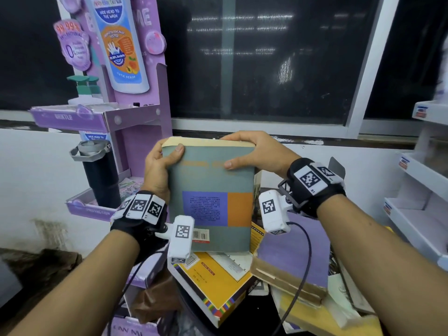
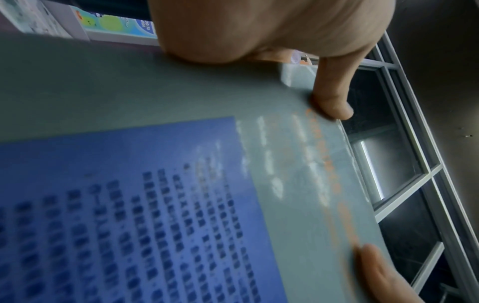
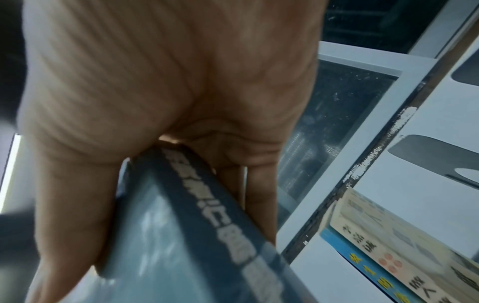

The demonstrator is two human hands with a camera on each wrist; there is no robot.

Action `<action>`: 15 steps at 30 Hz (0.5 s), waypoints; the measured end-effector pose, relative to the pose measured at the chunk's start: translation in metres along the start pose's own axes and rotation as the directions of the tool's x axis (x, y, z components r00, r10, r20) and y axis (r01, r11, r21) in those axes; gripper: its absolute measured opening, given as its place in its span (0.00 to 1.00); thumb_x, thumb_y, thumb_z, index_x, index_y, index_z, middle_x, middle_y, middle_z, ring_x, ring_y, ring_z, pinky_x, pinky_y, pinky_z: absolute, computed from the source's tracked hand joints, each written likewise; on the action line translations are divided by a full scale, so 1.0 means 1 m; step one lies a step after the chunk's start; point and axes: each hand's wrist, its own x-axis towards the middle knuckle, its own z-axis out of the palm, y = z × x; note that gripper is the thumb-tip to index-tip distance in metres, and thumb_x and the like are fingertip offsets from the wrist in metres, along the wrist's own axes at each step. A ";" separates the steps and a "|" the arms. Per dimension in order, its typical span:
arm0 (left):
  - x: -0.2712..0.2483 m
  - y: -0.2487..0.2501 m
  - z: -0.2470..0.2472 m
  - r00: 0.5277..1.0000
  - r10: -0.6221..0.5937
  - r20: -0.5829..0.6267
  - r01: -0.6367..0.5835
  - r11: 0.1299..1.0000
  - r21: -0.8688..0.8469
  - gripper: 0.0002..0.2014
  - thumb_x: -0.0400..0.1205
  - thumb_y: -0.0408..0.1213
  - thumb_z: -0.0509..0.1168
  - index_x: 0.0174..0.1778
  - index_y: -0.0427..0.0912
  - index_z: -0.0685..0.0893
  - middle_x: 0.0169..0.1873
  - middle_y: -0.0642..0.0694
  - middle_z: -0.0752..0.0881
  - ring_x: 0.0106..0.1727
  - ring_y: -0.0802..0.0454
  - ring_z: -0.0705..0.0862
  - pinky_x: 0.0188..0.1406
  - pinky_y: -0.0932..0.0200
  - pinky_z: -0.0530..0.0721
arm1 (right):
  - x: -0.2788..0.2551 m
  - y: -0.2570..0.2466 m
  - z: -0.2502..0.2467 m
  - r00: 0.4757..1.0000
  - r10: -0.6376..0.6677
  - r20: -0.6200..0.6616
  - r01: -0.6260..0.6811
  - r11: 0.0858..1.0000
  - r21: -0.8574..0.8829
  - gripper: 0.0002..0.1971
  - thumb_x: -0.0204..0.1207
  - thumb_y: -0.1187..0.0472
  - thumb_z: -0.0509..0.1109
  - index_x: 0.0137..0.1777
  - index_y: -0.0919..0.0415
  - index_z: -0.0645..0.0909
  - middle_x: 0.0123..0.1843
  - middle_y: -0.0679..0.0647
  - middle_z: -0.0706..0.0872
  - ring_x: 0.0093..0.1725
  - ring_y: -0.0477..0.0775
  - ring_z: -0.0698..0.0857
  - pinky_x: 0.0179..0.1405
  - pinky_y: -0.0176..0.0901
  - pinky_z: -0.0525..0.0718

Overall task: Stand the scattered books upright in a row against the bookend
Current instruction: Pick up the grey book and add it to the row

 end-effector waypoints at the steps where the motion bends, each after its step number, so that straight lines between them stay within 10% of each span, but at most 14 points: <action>1: 0.004 0.002 0.001 1.000 -0.002 0.010 0.002 1.000 0.000 0.13 0.72 0.33 0.69 0.52 0.41 0.81 0.35 0.50 0.90 0.36 0.54 0.88 0.38 0.60 0.86 | -0.001 -0.004 -0.003 1.000 -0.007 0.006 0.007 1.000 0.004 0.26 0.65 0.58 0.84 0.63 0.46 0.83 0.56 0.43 0.88 0.52 0.49 0.89 0.37 0.42 0.90; 4: 0.015 0.008 0.007 0.998 -0.012 0.055 0.011 1.000 0.008 0.15 0.71 0.36 0.69 0.53 0.41 0.81 0.40 0.44 0.87 0.41 0.49 0.86 0.44 0.56 0.87 | -0.004 -0.016 -0.012 0.999 -0.034 -0.024 0.034 0.999 -0.015 0.26 0.63 0.59 0.85 0.61 0.46 0.84 0.55 0.45 0.89 0.50 0.51 0.90 0.41 0.54 0.91; 8: 0.029 0.010 0.020 0.993 -0.032 0.112 0.032 0.999 0.010 0.20 0.72 0.39 0.70 0.59 0.37 0.79 0.49 0.35 0.84 0.48 0.42 0.83 0.54 0.46 0.84 | -0.006 -0.021 -0.016 0.981 -0.080 -0.176 0.066 0.994 -0.085 0.26 0.59 0.51 0.86 0.59 0.45 0.86 0.54 0.44 0.89 0.50 0.48 0.88 0.37 0.45 0.87; 15: 0.047 0.005 0.046 0.984 -0.057 0.168 0.039 0.993 0.112 0.16 0.74 0.41 0.68 0.57 0.42 0.84 0.42 0.45 0.89 0.42 0.51 0.88 0.43 0.58 0.86 | -0.017 -0.015 -0.021 0.920 -0.127 -0.370 0.082 0.987 -0.136 0.25 0.59 0.52 0.86 0.58 0.50 0.87 0.53 0.45 0.90 0.52 0.45 0.88 0.53 0.45 0.88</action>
